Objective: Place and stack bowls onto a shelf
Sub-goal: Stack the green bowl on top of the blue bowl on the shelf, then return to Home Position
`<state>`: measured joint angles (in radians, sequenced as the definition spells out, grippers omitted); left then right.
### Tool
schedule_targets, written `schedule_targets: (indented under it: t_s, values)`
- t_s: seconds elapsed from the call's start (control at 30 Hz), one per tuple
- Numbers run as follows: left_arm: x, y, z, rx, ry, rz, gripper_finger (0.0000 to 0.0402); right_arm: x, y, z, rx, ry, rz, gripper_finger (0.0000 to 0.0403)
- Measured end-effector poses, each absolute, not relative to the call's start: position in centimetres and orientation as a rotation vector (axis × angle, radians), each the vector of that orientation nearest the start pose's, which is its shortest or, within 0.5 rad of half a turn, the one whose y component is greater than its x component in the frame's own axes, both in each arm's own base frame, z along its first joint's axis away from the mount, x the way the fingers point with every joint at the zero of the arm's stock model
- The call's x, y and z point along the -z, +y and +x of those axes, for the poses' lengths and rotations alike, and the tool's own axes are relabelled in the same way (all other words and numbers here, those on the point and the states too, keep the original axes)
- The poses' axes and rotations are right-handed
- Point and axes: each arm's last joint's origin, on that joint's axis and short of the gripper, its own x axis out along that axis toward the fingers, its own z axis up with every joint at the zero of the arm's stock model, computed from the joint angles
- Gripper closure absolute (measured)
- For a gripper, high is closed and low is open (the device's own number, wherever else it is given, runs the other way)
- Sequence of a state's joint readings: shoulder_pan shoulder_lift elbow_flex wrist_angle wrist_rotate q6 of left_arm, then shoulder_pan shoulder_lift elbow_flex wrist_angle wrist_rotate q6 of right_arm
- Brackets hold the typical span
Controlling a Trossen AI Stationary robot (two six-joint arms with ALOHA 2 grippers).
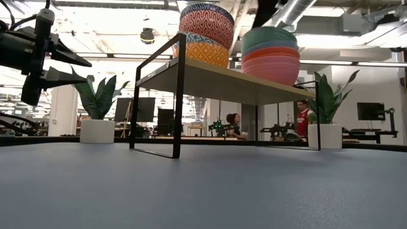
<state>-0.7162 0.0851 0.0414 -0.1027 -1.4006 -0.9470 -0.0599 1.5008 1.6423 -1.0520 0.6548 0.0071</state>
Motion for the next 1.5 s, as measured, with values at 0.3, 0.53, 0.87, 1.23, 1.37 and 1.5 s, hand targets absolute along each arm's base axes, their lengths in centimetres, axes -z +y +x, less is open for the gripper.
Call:
schedule_targets:
  t_s: [0.3, 0.53, 0.87, 1.23, 1.37, 1.5]
  values:
    - [-16.5, -2.9, 7.6, -0.654, -0.251, -0.781, 0.0236, -36.9, -3.5, 31.1, 0.631, 0.973, -0.388, 0.0373]
    - [-16.5, -2.9, 7.6, -0.648, -0.265, -0.822, 0.0236, -42.0, -2.0, 27.4, 0.634, 0.814, -0.314, 0.0373]
    - [-16.5, -3.0, 7.8, -0.586, -0.236, -0.847, 0.0236, -47.7, 0.6, 13.1, 0.467, 0.643, -0.093, 0.0365]
    - [-16.6, -3.1, 7.8, -0.55, -0.193, -0.783, 0.0236, -39.6, 0.0, 5.2, 0.493, 0.541, 0.249, 0.0363]
    - [-16.7, -3.2, 7.9, -0.539, -0.198, -0.806, 0.0236, -34.3, 0.5, 6.4, 0.502, 0.458, 0.252, 0.0363]
    - [-17.5, -3.4, 8.0, -0.458, -0.19, -0.766, 0.0236, -30.8, 0.9, 7.5, 0.491, 0.304, 0.257, 0.0363]
